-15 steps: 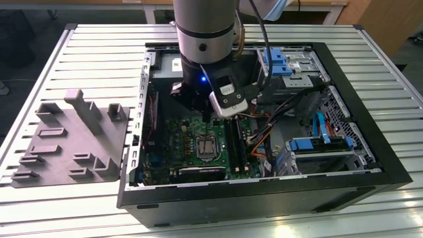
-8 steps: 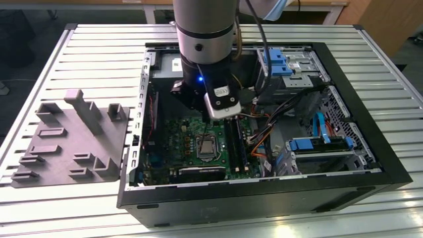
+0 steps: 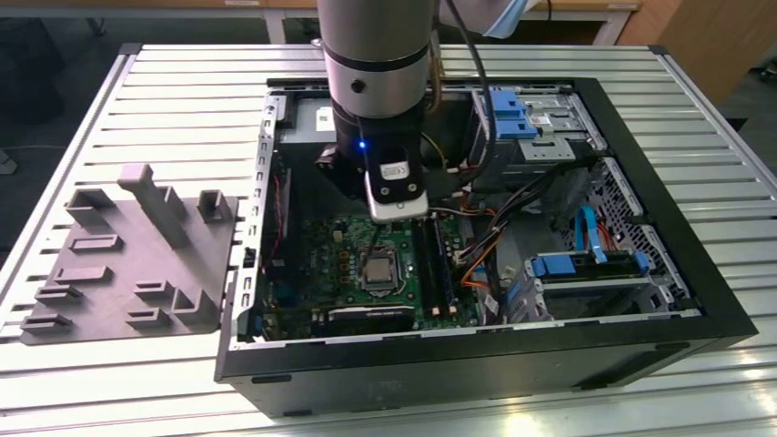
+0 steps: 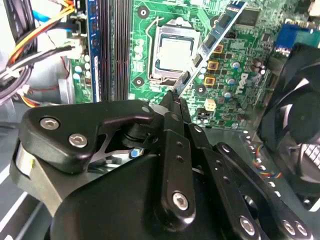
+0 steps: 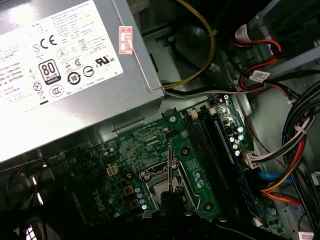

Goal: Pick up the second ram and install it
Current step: 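Insert the second ram into the second slot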

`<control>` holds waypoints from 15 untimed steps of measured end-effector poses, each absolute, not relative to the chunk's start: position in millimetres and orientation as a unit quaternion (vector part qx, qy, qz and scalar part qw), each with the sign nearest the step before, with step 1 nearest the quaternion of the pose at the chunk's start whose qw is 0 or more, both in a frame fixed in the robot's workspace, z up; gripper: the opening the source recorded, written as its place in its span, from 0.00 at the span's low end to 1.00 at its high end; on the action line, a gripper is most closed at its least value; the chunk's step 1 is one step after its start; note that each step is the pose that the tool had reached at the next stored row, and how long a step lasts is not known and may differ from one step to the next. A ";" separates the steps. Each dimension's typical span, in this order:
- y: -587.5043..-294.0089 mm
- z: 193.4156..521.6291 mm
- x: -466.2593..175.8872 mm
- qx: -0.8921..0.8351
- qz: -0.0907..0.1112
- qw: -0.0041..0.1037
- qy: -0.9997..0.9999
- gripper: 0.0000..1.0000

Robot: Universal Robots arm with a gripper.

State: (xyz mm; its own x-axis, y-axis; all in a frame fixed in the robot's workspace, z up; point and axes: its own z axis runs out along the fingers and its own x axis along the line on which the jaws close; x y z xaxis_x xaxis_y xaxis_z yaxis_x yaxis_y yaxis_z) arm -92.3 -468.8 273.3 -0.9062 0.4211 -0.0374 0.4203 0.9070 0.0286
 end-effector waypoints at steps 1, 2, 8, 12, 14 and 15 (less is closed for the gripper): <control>-468.8 273.3 -92.3 0.221 0.010 0.021 0.975 0.12; -468.9 273.3 -92.3 0.222 0.010 0.021 0.975 0.12; -468.8 273.2 -92.3 0.222 0.010 0.021 0.975 0.12; -468.7 272.6 -90.8 0.209 0.010 0.021 0.978 0.12; -468.7 272.1 -89.2 0.203 0.010 0.021 0.979 0.12; -468.7 271.8 -88.1 0.200 0.010 0.021 0.979 0.12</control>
State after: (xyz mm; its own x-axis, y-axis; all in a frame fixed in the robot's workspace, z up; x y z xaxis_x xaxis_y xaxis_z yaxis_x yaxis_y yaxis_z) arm -88.1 -468.7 271.8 -0.9190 0.3926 -0.0375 0.3917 0.9197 0.0286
